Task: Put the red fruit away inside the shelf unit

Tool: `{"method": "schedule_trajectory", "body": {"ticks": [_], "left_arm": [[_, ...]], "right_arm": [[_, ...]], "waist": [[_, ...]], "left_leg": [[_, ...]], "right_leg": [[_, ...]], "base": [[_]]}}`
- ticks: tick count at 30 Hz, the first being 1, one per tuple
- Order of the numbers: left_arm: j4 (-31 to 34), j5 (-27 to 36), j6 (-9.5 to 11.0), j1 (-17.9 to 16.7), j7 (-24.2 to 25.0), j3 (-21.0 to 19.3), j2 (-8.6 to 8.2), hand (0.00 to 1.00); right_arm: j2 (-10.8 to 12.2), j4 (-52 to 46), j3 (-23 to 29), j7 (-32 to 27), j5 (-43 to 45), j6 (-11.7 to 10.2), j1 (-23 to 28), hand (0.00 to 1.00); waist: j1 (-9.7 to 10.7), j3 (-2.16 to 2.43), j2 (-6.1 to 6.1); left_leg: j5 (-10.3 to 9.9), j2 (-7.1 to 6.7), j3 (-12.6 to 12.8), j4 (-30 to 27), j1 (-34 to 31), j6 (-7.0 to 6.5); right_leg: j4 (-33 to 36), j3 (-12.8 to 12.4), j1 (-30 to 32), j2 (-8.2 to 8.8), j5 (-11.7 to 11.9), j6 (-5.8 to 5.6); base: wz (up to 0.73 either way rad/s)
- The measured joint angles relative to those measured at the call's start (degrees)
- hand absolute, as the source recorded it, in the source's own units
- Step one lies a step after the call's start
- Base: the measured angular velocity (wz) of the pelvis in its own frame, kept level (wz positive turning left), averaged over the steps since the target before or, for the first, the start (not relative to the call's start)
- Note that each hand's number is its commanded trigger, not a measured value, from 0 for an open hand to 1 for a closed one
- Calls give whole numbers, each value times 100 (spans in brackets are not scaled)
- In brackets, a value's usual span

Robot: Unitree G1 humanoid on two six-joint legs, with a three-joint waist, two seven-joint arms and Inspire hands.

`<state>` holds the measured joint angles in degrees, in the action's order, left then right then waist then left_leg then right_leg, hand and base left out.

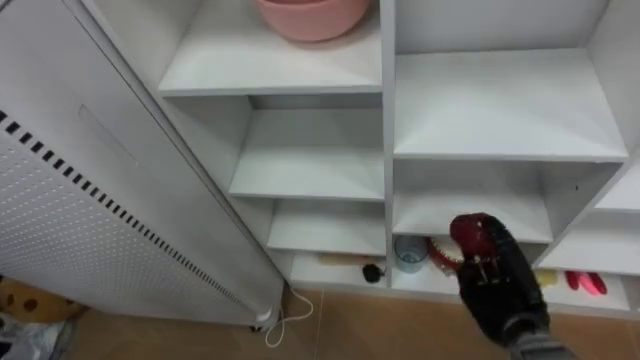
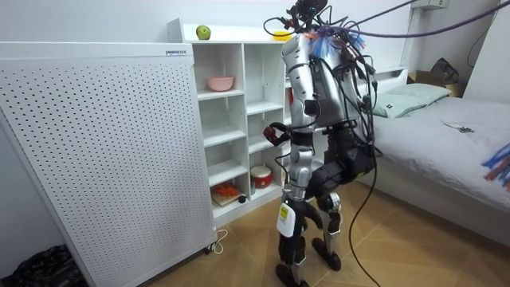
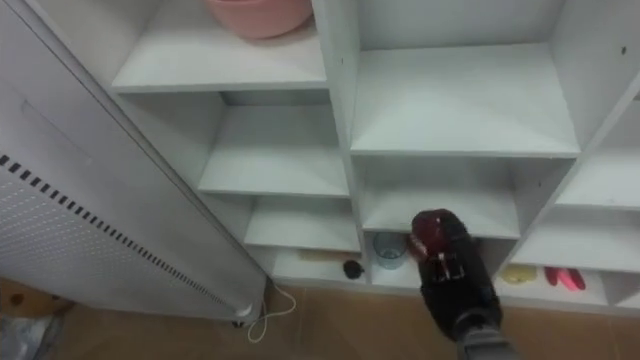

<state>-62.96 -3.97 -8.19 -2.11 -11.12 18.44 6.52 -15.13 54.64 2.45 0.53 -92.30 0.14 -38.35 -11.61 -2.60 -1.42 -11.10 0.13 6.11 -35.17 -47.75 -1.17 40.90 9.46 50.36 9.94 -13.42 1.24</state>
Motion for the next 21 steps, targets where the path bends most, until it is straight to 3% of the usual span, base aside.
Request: {"method": "schedule_trajectory", "body": {"ticks": [5, 9, 17, 18, 21], "left_arm": [[61, 5, 5, 0, 0, -1, 119, 0], [61, 4, 41, -7, 0, 3, 168, 0], [109, 7, 106, -120, -4, 103, 343, 0], [113, 7, 106, -158, -11, 103, 353, 0], [137, 0, 105, -236, -73, 98, 367, 0]], "right_arm": [[-170, 119, 145, -100, 30, -4, -324, 100], [-344, 132, 164, -133, 31, 0, -351, 100], [-369, 129, 177, -252, 7, -9, -405, 98], [-369, 129, 175, -252, 5, -8, -439, 0], [-403, 127, 176, -252, 7, -8, -526, 0]], "waist": [[6, -8, 59], [-1, -7, 60], [-20, -3, 56], [-32, 0, 53], [-39, 2, 56]], "left_leg": [[-75, 40, -23, -300, -272, -3], [-143, 23, -49, -447, -351, -42], [-243, 10, -74, -711, -502, -109], [-265, 9, -67, -763, -539, -119], [-289, 3, -59, -848, -615, -145]], "right_leg": [[205, 16, 209, 7, -31, 36], [315, 15, 242, 38, -62, 3], [505, -1, 344, 88, -115, -70], [532, -1, 376, 92, -116, -72], [626, -13, 454, 134, -141, -92]], "base": [[0], [1], [2], [0], [2]]}}
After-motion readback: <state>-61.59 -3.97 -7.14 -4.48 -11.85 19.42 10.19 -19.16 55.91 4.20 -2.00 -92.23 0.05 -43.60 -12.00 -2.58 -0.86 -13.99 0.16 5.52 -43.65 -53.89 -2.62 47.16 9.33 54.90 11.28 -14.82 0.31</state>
